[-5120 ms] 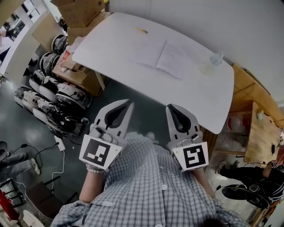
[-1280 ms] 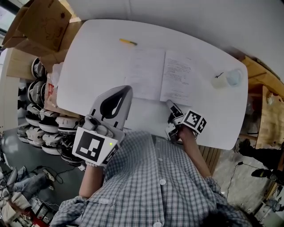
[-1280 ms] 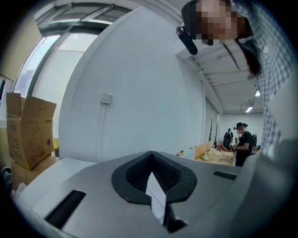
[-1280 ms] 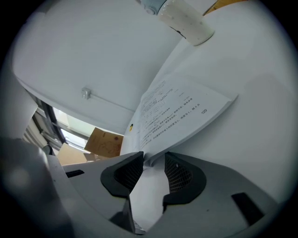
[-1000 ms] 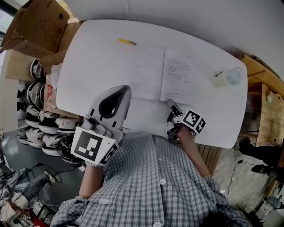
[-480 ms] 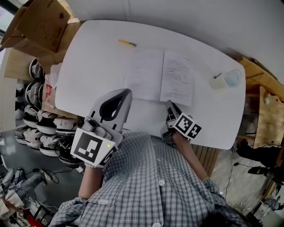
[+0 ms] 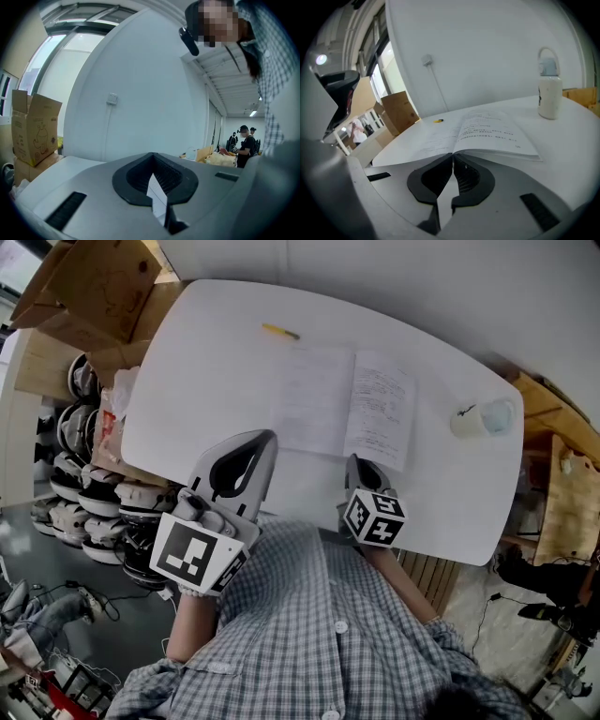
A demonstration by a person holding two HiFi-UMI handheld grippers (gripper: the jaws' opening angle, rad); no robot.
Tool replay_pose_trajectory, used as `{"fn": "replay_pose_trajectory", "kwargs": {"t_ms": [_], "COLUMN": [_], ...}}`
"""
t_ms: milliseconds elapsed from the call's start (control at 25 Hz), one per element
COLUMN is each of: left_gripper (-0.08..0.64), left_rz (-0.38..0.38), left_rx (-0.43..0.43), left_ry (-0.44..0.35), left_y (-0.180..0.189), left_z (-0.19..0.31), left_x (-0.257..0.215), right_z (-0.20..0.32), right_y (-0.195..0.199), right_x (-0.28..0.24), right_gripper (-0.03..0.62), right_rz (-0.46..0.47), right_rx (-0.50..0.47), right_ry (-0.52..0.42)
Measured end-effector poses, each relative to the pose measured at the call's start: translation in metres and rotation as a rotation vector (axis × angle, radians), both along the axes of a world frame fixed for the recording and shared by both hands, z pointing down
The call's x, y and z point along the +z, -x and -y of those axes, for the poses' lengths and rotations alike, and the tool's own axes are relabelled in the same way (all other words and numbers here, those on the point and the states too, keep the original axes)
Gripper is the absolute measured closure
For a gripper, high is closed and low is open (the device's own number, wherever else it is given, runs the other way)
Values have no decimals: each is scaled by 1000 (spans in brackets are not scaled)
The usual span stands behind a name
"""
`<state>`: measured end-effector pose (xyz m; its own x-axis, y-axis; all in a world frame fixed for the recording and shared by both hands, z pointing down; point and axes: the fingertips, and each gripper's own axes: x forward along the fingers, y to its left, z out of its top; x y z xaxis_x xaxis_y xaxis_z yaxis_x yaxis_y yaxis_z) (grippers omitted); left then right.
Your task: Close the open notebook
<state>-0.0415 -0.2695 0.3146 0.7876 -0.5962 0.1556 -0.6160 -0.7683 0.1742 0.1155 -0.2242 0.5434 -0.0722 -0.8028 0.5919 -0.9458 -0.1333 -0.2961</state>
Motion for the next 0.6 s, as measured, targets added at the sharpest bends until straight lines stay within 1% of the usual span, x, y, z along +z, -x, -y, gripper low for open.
{"fn": "replay_pose_trajectory", "kwargs": {"t_ms": [120, 240, 440, 600], "left_gripper": [561, 561, 561, 561], "left_rz": [1, 4, 8, 17], "left_rx": [-9, -20, -30, -28], "left_ry": [1, 1, 1, -11], "left_y": [2, 4, 7, 8], "left_z": [1, 2, 3, 3], "left_x": [1, 2, 4, 2], "right_z": [3, 5, 9, 10], "right_y": [8, 12, 23, 32], "right_x": [-2, -2, -3, -2], "right_gripper": [566, 566, 565, 565], "right_rz": [-112, -205, -299, -312], "right_rx": [-91, -153, -252, -299], "right_ry": [3, 4, 13, 33]}}
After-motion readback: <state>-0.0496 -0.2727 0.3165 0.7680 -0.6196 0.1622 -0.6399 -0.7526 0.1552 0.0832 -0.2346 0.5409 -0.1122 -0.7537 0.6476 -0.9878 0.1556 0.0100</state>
